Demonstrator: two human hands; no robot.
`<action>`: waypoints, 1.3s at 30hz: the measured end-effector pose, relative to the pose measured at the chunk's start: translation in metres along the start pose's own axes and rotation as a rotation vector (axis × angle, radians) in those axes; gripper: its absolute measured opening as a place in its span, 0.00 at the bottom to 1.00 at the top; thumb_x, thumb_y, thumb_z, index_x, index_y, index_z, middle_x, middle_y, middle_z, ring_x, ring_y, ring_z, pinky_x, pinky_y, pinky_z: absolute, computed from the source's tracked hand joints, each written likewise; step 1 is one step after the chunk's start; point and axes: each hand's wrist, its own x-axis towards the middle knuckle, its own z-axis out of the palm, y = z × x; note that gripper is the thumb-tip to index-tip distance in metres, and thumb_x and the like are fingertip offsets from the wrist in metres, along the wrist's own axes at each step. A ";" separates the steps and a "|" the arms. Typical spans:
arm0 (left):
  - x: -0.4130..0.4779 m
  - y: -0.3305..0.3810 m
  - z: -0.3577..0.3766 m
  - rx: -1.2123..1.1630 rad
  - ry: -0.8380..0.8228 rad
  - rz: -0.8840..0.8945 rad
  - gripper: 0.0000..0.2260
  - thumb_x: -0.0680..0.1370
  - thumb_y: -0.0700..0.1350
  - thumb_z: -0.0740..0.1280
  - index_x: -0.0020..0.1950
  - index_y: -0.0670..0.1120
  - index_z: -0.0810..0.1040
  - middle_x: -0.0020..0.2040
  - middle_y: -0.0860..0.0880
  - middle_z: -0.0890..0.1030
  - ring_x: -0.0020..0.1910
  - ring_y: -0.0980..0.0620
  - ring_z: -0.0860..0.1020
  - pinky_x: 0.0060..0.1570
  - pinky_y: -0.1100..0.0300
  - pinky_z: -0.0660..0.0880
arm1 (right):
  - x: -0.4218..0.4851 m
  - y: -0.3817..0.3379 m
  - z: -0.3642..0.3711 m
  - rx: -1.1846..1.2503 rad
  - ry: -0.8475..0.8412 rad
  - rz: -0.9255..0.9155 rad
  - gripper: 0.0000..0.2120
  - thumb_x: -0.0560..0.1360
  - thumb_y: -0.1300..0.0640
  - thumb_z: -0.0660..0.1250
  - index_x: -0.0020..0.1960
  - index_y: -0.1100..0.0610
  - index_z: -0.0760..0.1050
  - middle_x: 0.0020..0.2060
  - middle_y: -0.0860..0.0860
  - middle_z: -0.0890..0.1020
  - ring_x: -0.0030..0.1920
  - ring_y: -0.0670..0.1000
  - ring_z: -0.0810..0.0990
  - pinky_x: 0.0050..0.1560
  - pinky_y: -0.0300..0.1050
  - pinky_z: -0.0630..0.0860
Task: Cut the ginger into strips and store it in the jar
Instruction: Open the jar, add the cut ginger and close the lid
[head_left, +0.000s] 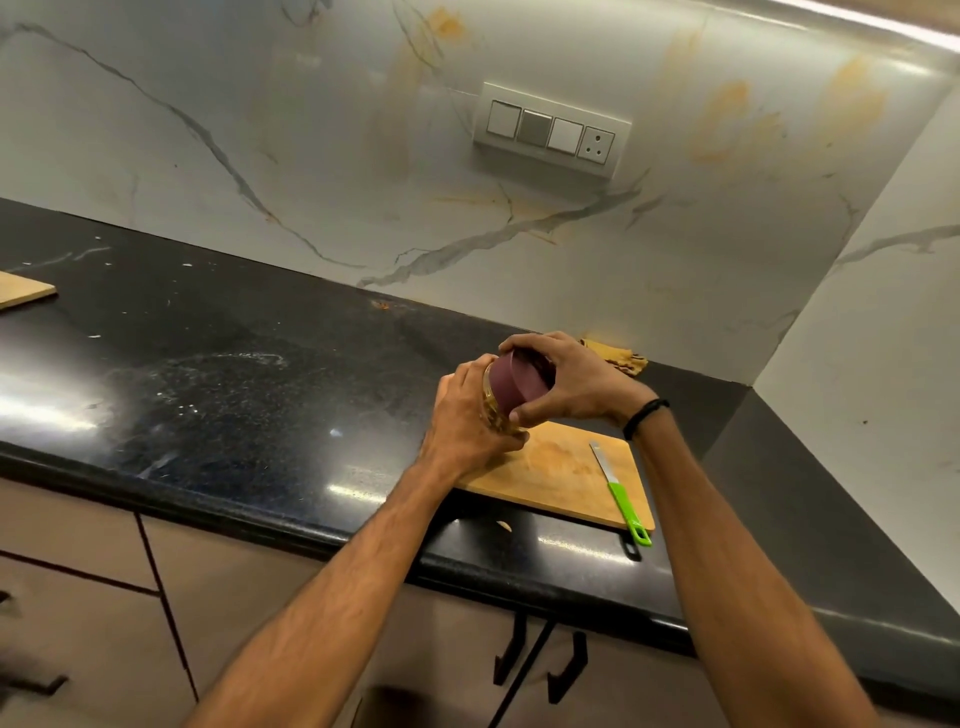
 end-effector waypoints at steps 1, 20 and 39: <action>0.000 0.000 0.000 0.004 -0.002 0.002 0.49 0.61 0.54 0.84 0.75 0.52 0.61 0.69 0.53 0.69 0.68 0.50 0.66 0.63 0.54 0.74 | 0.000 -0.002 0.002 -0.001 0.021 0.025 0.37 0.66 0.46 0.79 0.70 0.44 0.65 0.63 0.48 0.68 0.62 0.53 0.70 0.47 0.39 0.75; 0.000 0.000 0.000 0.019 0.004 0.014 0.48 0.61 0.56 0.83 0.74 0.52 0.61 0.68 0.52 0.70 0.65 0.52 0.68 0.63 0.54 0.74 | -0.011 0.001 0.004 -0.163 -0.054 0.142 0.51 0.66 0.38 0.75 0.78 0.43 0.48 0.69 0.55 0.62 0.66 0.57 0.67 0.56 0.45 0.74; -0.002 0.006 -0.005 0.006 -0.028 -0.002 0.47 0.61 0.53 0.84 0.73 0.54 0.62 0.68 0.51 0.69 0.66 0.50 0.67 0.62 0.57 0.70 | -0.002 -0.012 -0.002 -0.215 0.027 0.099 0.40 0.65 0.33 0.73 0.71 0.47 0.65 0.63 0.50 0.74 0.60 0.53 0.73 0.51 0.43 0.74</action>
